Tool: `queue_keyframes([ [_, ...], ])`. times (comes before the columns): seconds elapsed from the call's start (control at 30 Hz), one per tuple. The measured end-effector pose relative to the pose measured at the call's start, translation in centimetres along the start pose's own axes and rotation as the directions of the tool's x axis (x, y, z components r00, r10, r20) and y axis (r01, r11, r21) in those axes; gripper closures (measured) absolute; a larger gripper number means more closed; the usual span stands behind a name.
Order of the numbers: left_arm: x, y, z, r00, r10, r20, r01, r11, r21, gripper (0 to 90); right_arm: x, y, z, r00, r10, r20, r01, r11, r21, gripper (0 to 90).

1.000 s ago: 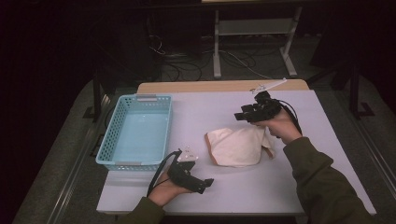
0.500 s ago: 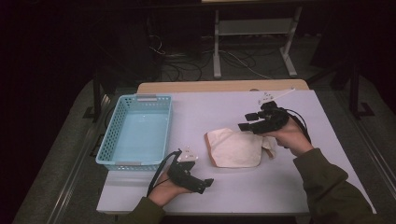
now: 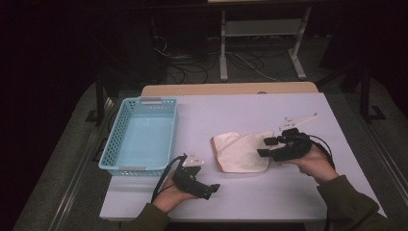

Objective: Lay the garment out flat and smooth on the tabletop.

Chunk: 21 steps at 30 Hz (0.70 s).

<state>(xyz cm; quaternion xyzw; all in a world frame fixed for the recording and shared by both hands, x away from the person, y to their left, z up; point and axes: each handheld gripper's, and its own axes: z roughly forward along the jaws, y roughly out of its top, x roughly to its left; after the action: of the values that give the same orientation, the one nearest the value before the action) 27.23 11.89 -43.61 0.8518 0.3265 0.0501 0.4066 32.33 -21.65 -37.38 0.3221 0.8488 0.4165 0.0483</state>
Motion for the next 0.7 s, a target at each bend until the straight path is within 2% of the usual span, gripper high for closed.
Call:
queue_keyframes([
  [0.2,0.0,0.0,0.0,1.0000,-0.003,0.001,0.003,1.0000,0.000,0.0,0.4,-2.4,-0.1,1.0000,0.008,0.002,-0.008,0.9992,0.038,42.9],
  [0.47,0.0,0.0,0.0,1.0000,-0.004,0.000,0.004,1.0000,-0.003,0.0,0.2,-4.8,0.7,0.9994,0.033,0.007,-0.034,0.9949,0.095,42.8],
  [0.7,-0.1,0.0,0.0,1.0000,0.004,-0.004,-0.004,1.0000,-0.004,0.0,0.0,-5.7,2.1,0.9997,0.002,0.024,-0.006,0.9873,0.159,42.1],
])
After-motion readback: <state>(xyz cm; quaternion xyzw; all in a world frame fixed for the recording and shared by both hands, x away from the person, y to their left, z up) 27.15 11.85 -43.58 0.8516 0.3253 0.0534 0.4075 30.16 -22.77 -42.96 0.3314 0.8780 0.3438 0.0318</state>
